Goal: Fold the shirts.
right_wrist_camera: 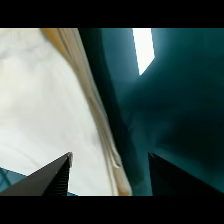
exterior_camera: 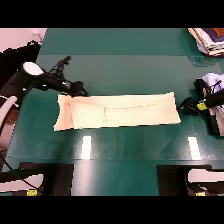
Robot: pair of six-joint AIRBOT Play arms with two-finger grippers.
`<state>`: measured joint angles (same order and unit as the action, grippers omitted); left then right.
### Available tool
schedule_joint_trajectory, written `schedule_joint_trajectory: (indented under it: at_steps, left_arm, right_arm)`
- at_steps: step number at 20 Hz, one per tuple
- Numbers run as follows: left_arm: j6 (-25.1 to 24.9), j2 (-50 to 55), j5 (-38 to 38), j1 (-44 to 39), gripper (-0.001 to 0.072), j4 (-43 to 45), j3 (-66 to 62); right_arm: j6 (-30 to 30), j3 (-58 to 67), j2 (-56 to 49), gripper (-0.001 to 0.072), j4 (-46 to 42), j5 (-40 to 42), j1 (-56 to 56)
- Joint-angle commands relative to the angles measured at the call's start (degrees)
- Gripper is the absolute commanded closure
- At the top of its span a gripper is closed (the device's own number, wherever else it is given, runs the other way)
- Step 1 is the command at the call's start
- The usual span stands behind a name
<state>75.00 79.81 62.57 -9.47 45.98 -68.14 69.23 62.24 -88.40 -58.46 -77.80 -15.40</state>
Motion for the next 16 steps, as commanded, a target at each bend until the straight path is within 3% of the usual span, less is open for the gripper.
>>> schedule_joint_trajectory:
  at_steps: [1,2,4,5,6,12,16]
  left_arm:
    - [2.36,0.70,-6.99,-7.58,0.0685,-0.11,-0.07]
    - [2.82,1.27,-7.72,-9.25,0.0685,-0.11,-0.07]
    - [3.13,2.89,-9.20,-12.33,0.0685,-0.13,-0.07]
    - [3.17,3.74,-10.32,-13.79,0.0685,-0.07,-0.13]
    - [3.67,4.76,-11.82,-15.43,0.0685,-0.04,-0.26]
    - [5.18,13.35,-13.27,-20.68,0.0686,0.31,-5.11]
    - [6.21,17.29,-14.49,-21.00,0.0686,0.35,-6.73]
  right_arm:
    - [-2.32,-2.62,-2.62,0.0163,7.34,1.73,1.03]
    - [-2.38,-2.43,-3.85,0.0204,9.01,1.27,1.97]
    - [-2.73,-0.79,-6.08,0.0467,8.94,0.22,4.70]
    - [-4.11,-0.11,-6.27,0.0633,8.98,-0.17,5.55]
    - [-4.72,0.66,-6.08,0.0673,8.94,-0.17,6.36]
    - [-2.60,9.70,3.78,0.0693,9.44,-4.83,9.22]
    - [3.76,19.47,11.21,0.0693,9.51,-5.79,15.87]
